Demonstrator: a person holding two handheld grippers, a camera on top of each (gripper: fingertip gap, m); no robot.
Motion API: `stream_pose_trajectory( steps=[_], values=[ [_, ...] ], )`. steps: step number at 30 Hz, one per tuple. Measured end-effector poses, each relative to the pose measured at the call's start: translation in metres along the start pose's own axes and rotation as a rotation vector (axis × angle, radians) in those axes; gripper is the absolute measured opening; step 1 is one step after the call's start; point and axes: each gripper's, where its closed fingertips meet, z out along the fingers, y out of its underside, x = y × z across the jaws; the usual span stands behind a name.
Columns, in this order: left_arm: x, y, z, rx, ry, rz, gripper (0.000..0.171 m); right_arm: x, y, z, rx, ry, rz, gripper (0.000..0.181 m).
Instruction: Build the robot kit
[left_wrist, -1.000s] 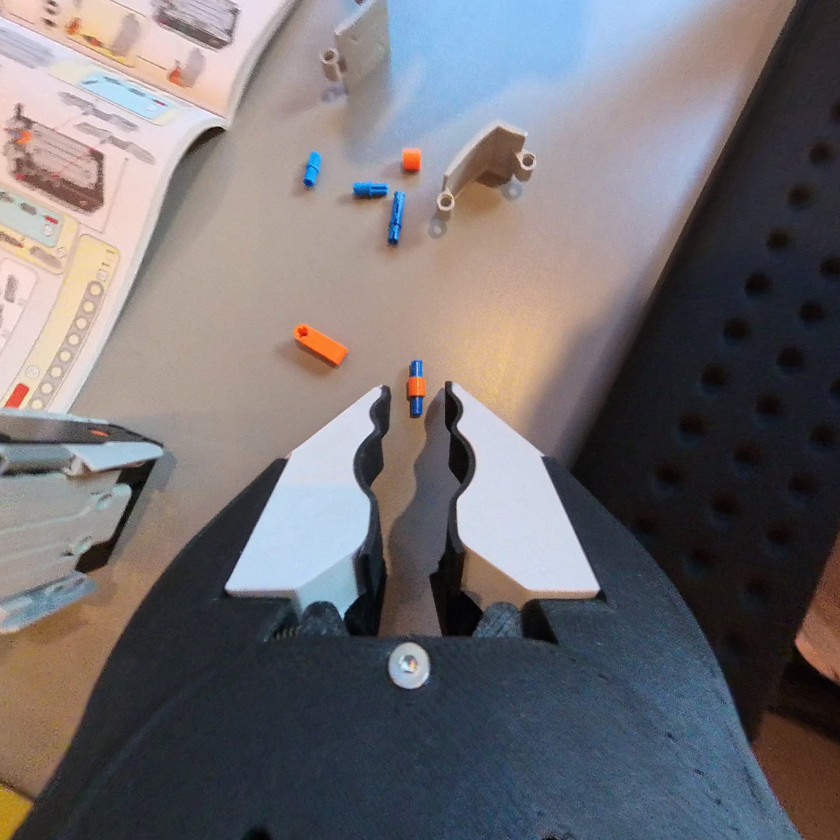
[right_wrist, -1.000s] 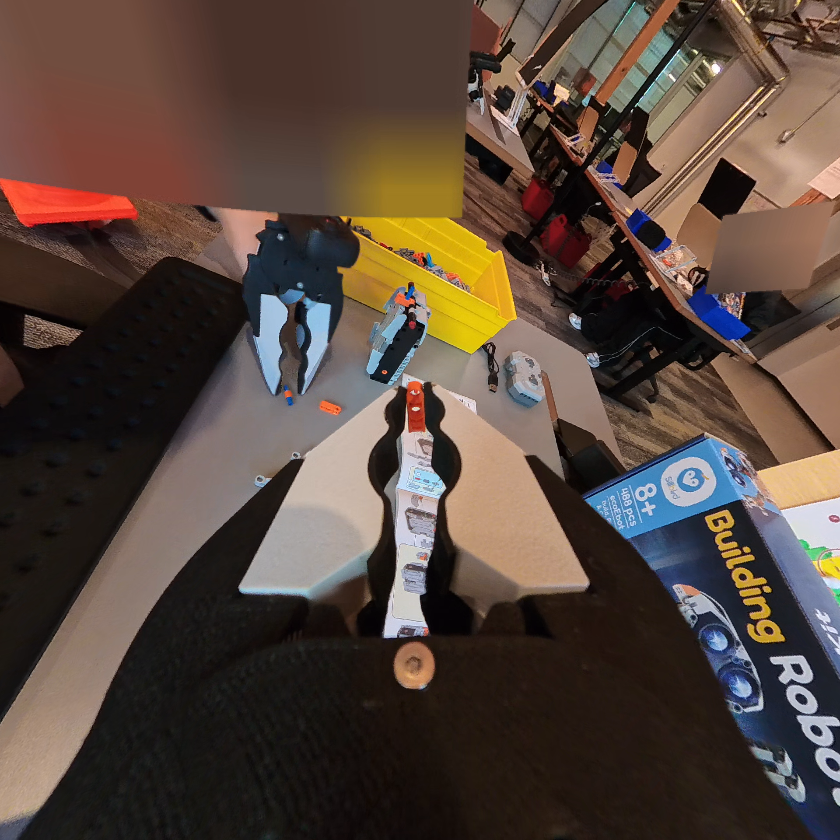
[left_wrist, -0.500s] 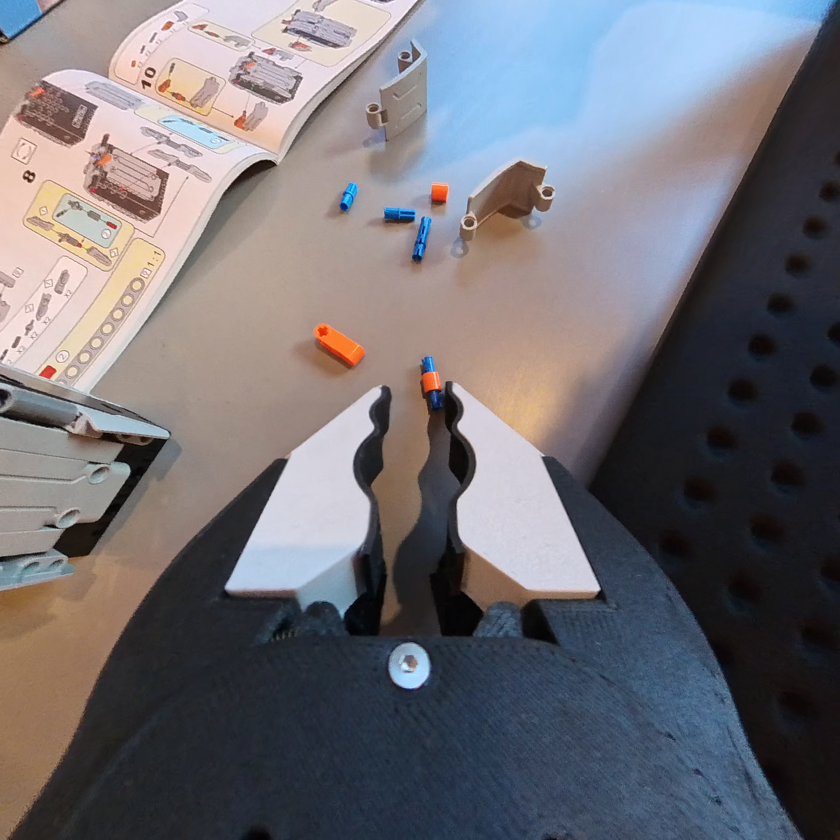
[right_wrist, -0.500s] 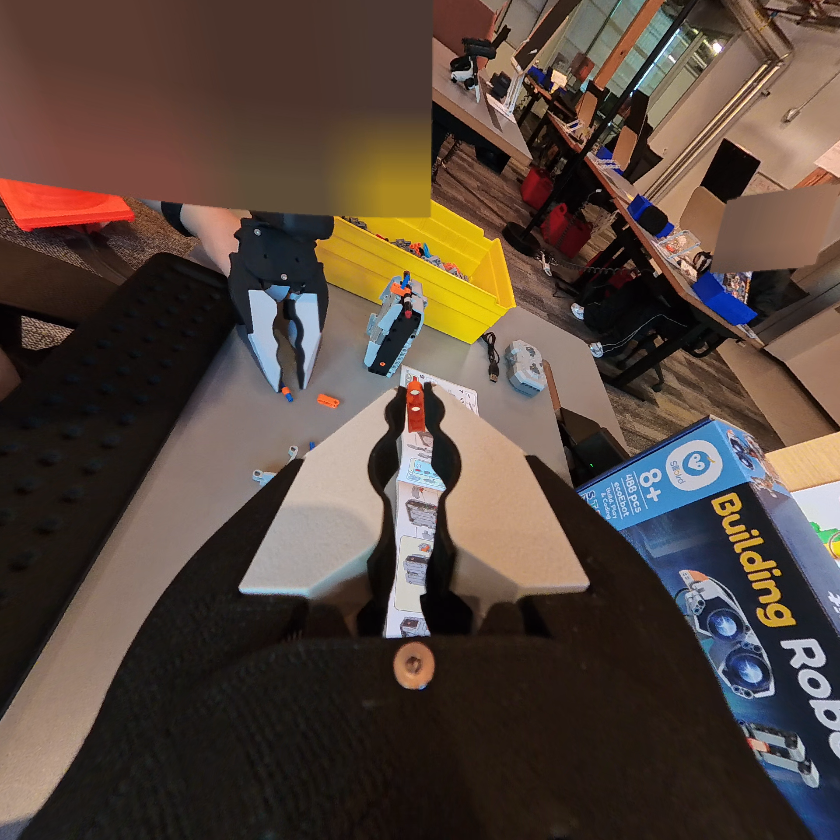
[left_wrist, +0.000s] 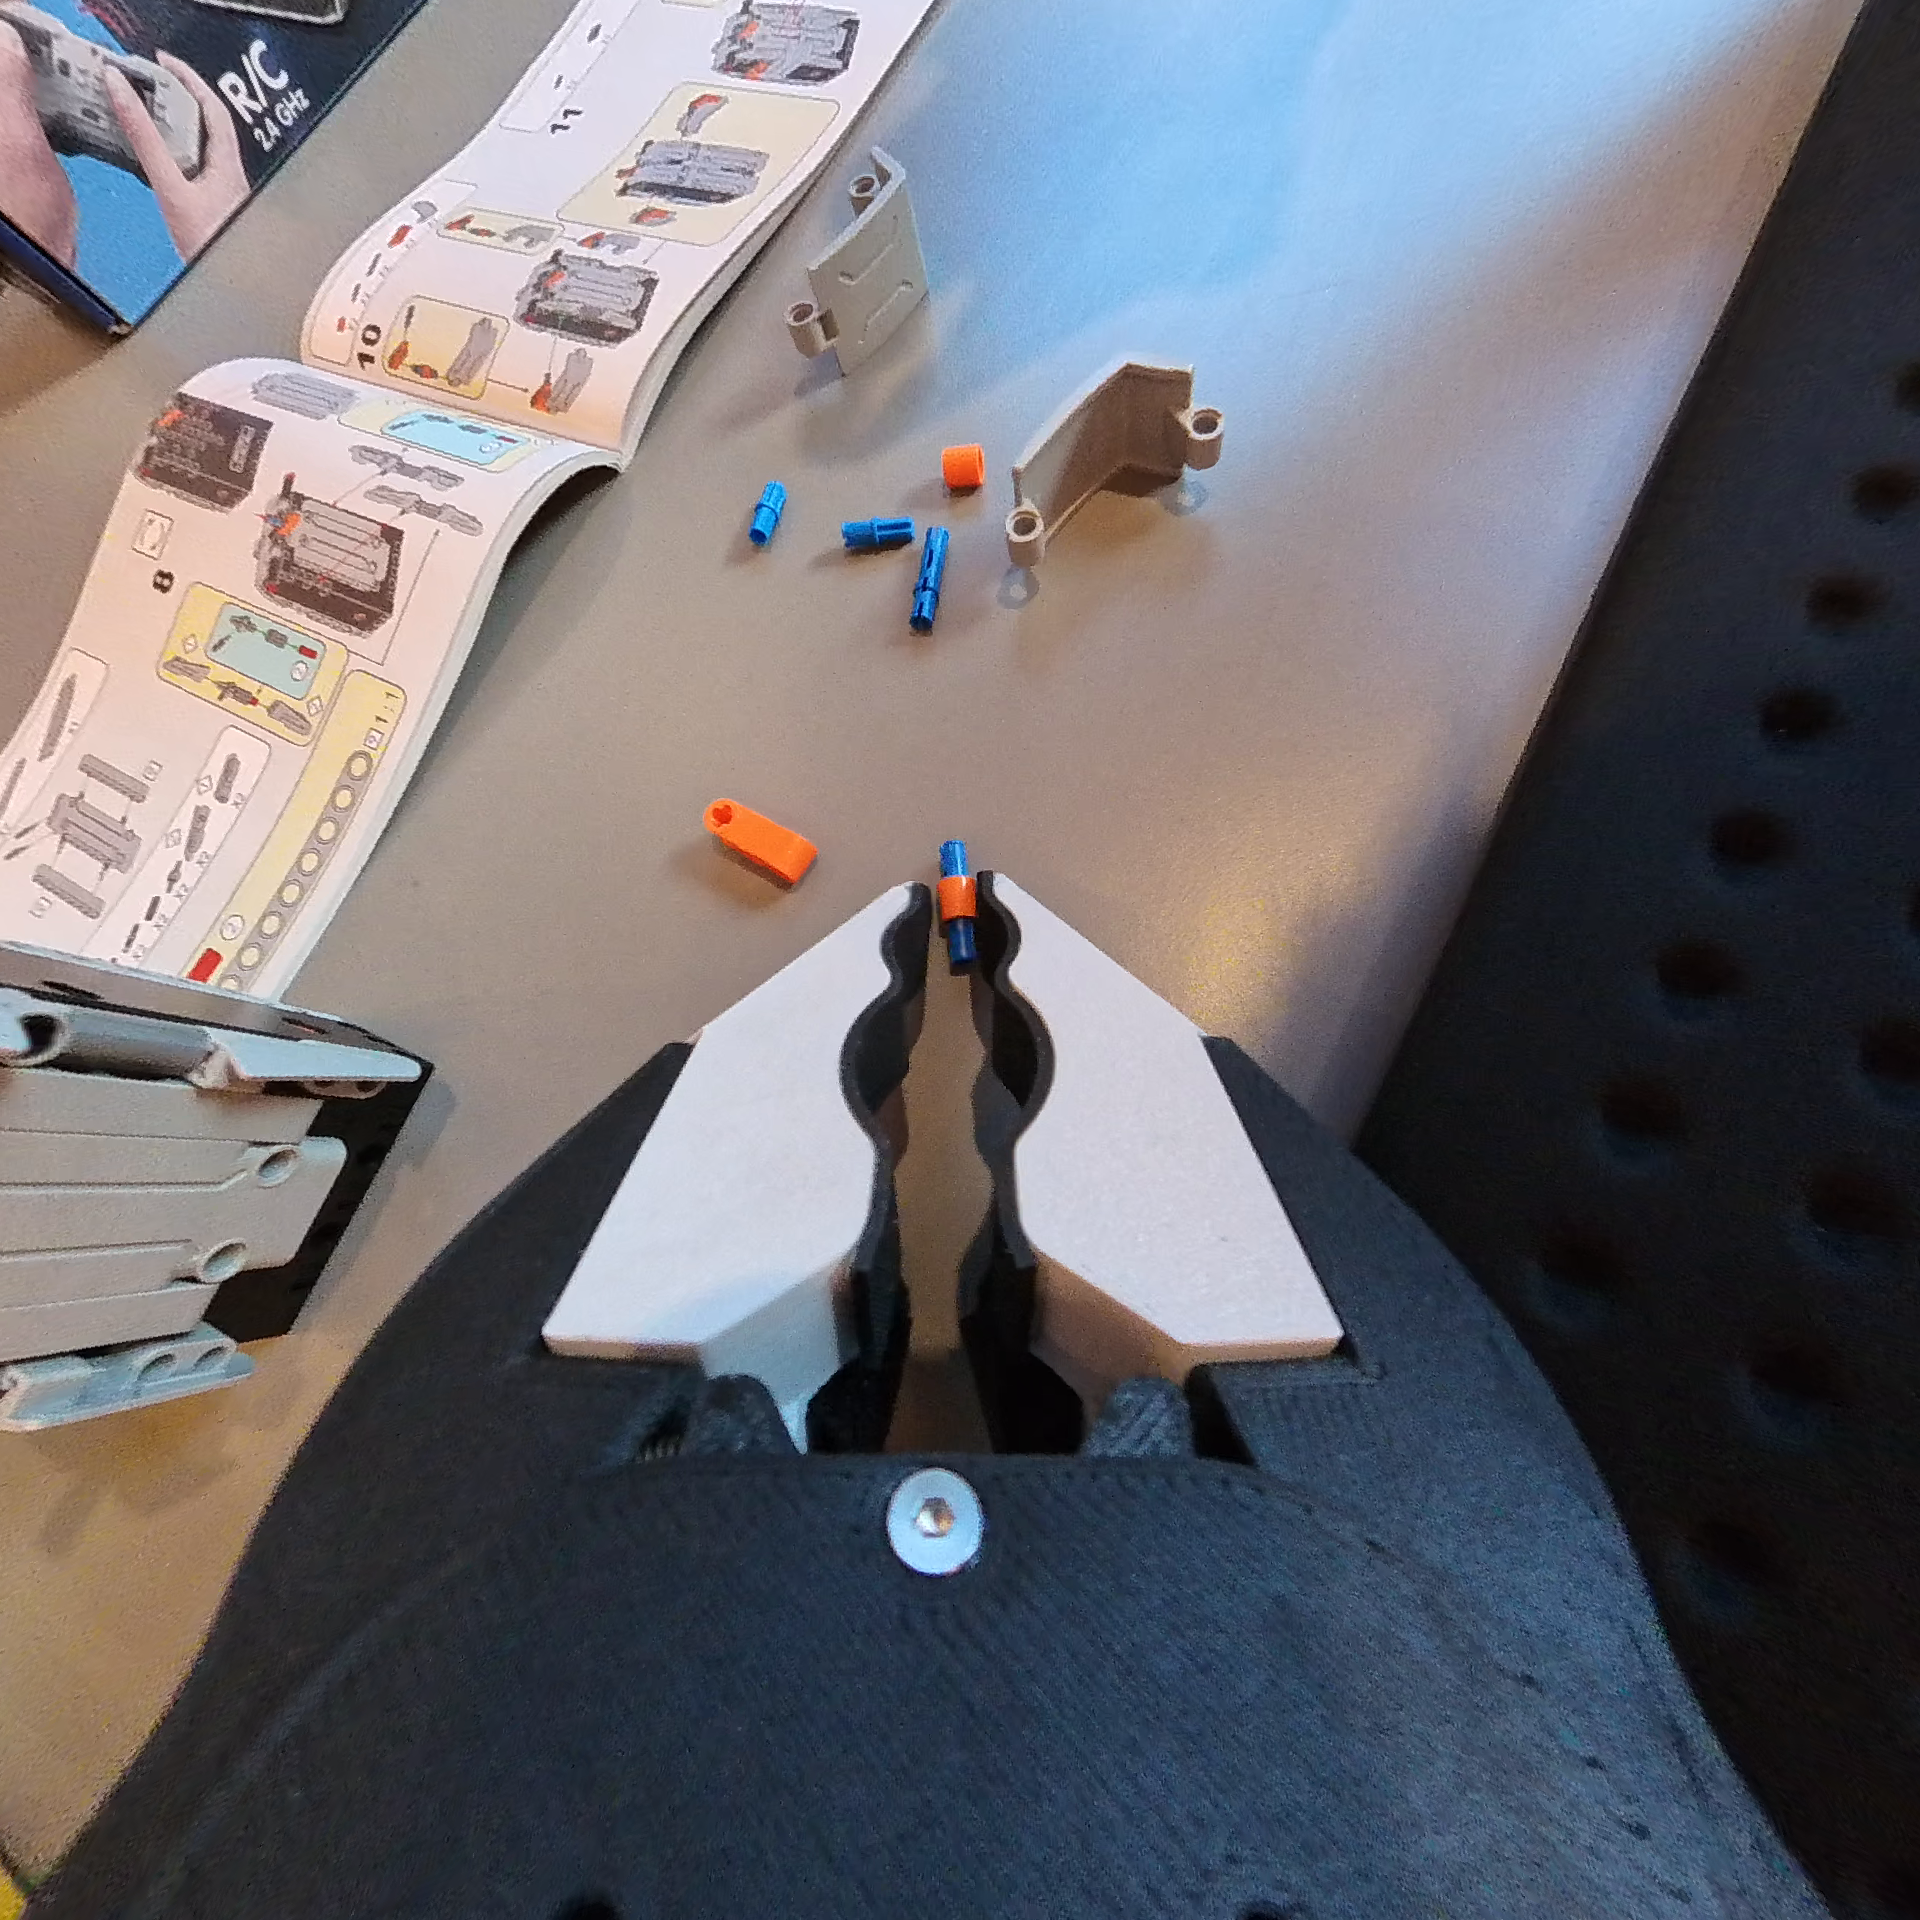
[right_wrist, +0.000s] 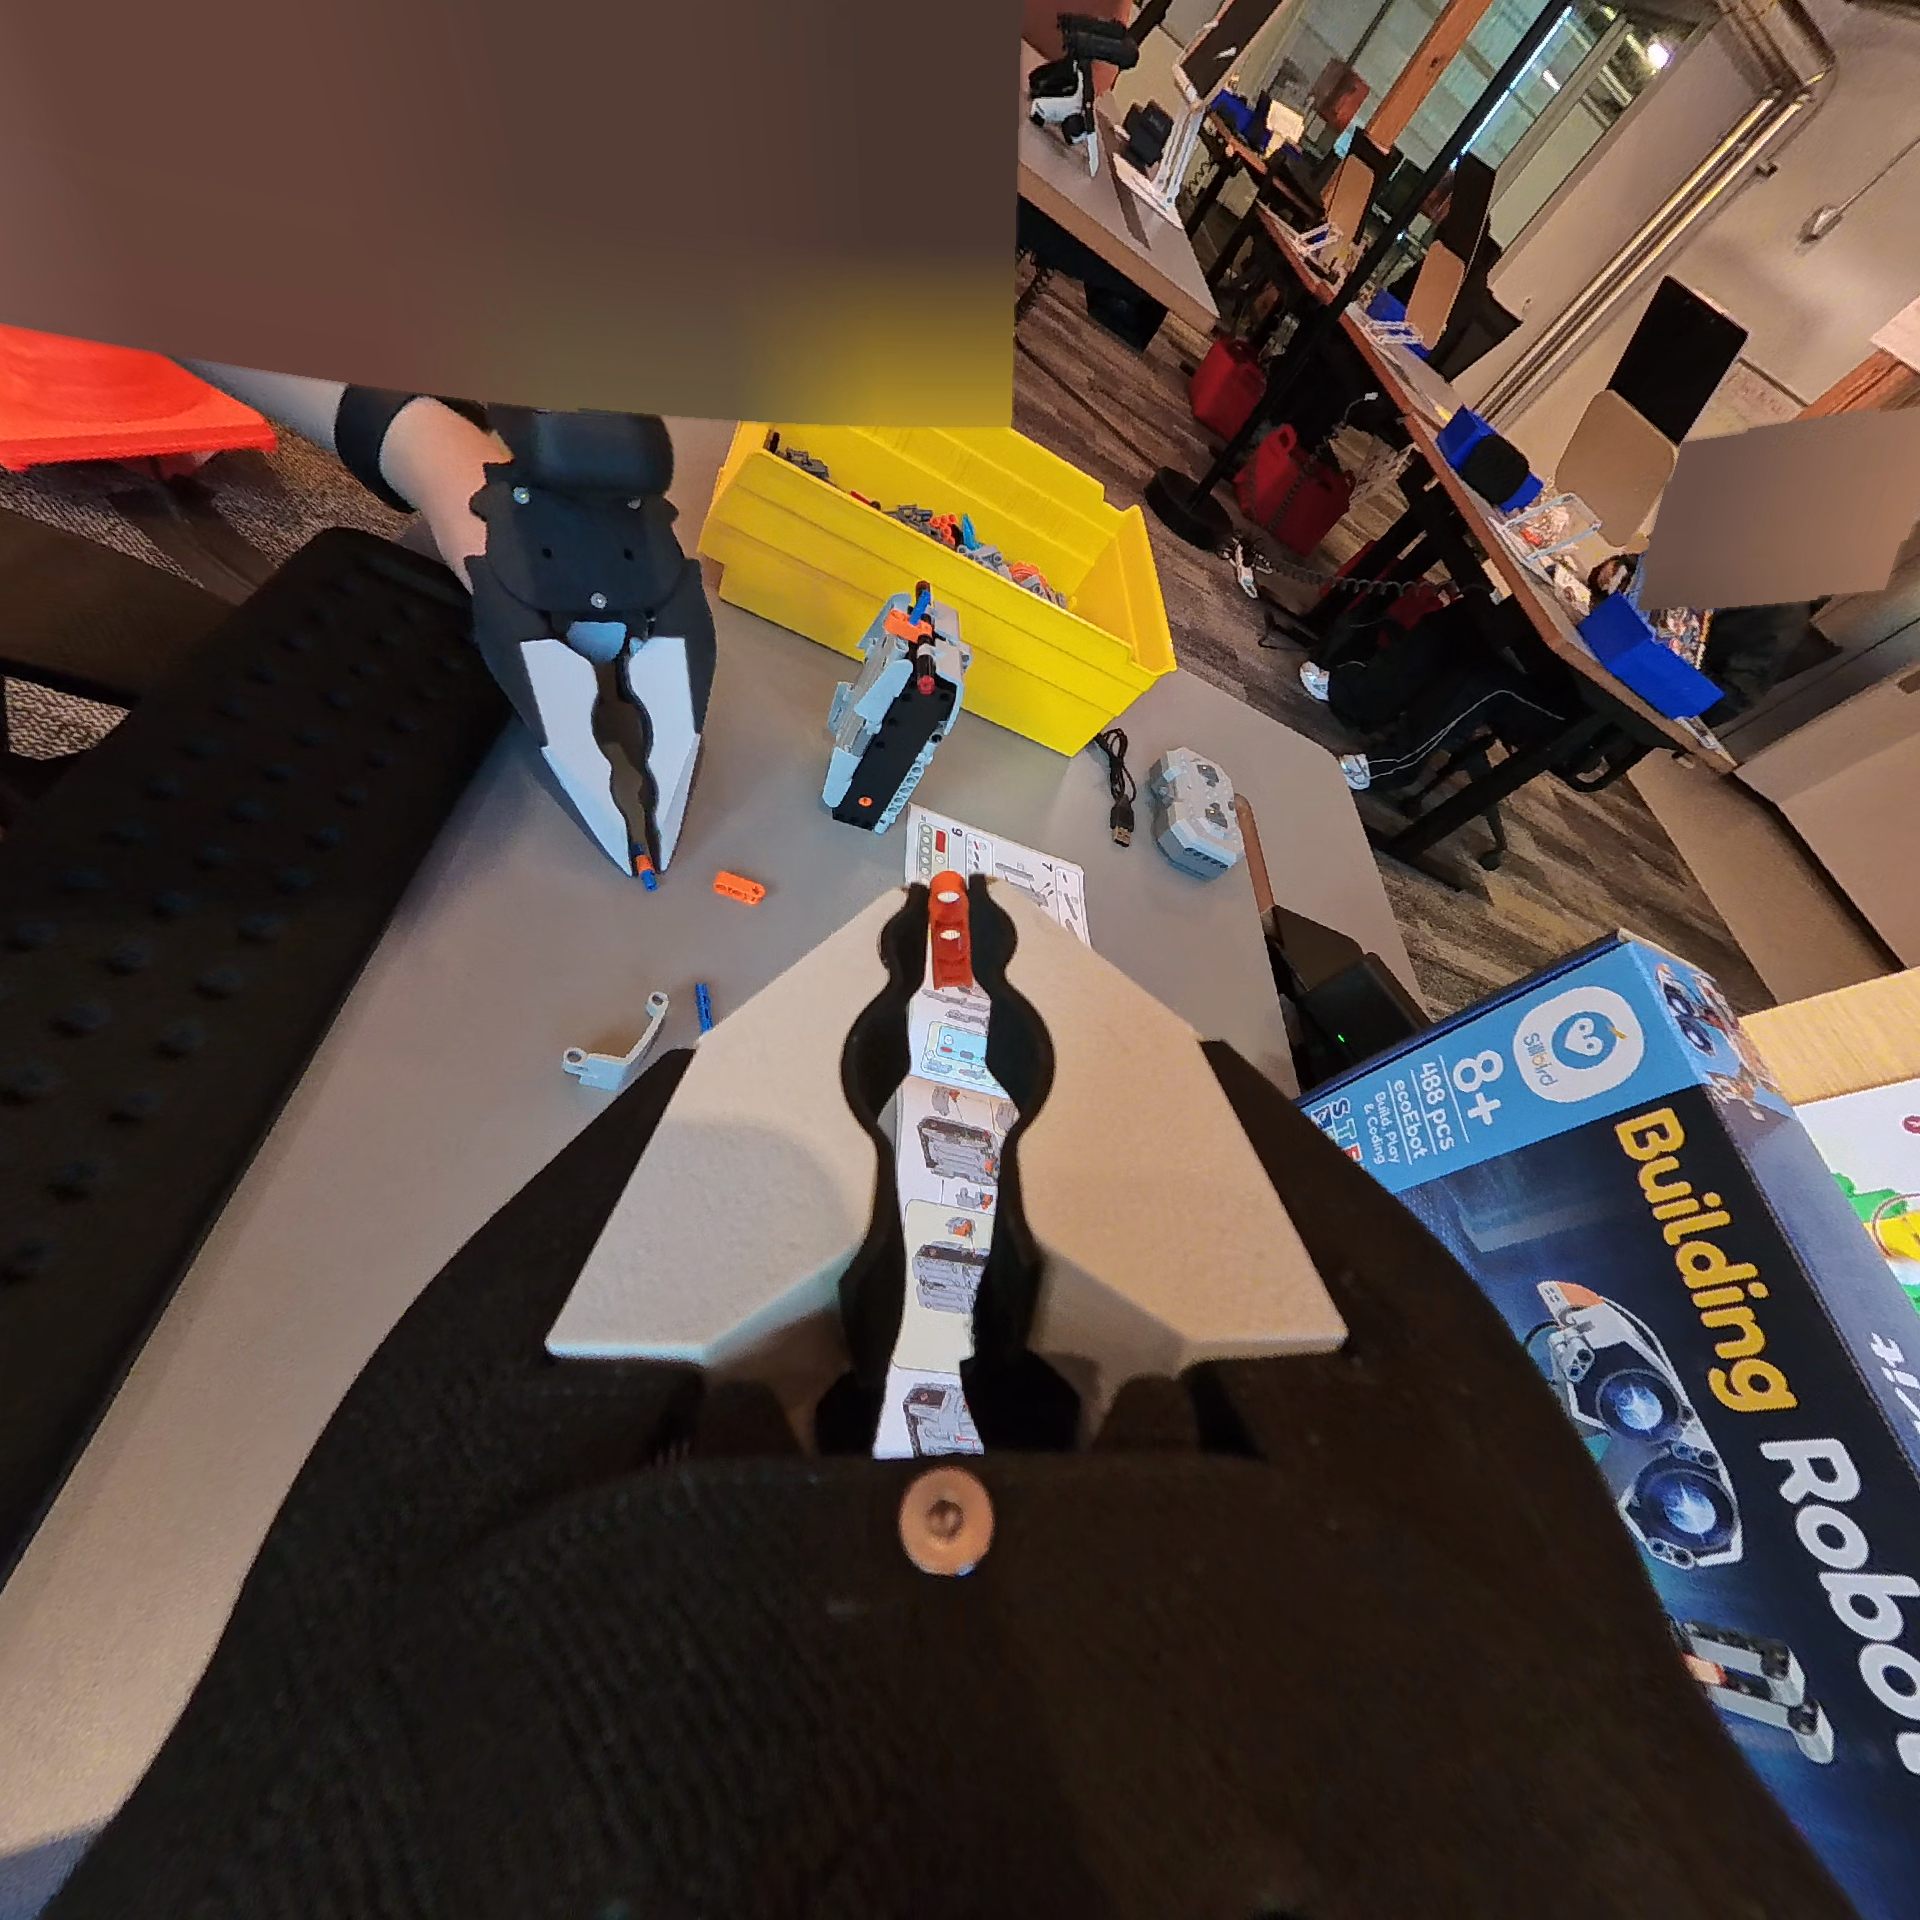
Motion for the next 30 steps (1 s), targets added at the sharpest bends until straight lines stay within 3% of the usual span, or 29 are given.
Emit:
stream_pose_trajectory(
  steps=[23, 26, 30],
  values=[
    [-0.011, -0.001, 0.002, -0.004, -0.038, -0.048, 0.005, -0.007, -0.005, 0.01, 0.021, -0.025, 0.004, 0.006],
    [-0.01, -0.037, -0.01, 0.084, 0.007, -0.067, 0.005, -0.005, -0.006, 0.017, 0.064, -0.043, 0.079, 0.006],
    [-0.009, -0.133, -0.045, 0.243, 0.16, -0.123, 0.005, -0.002, -0.026, 0.011, 0.261, -0.146, 0.278, 0.006]
  ],
)
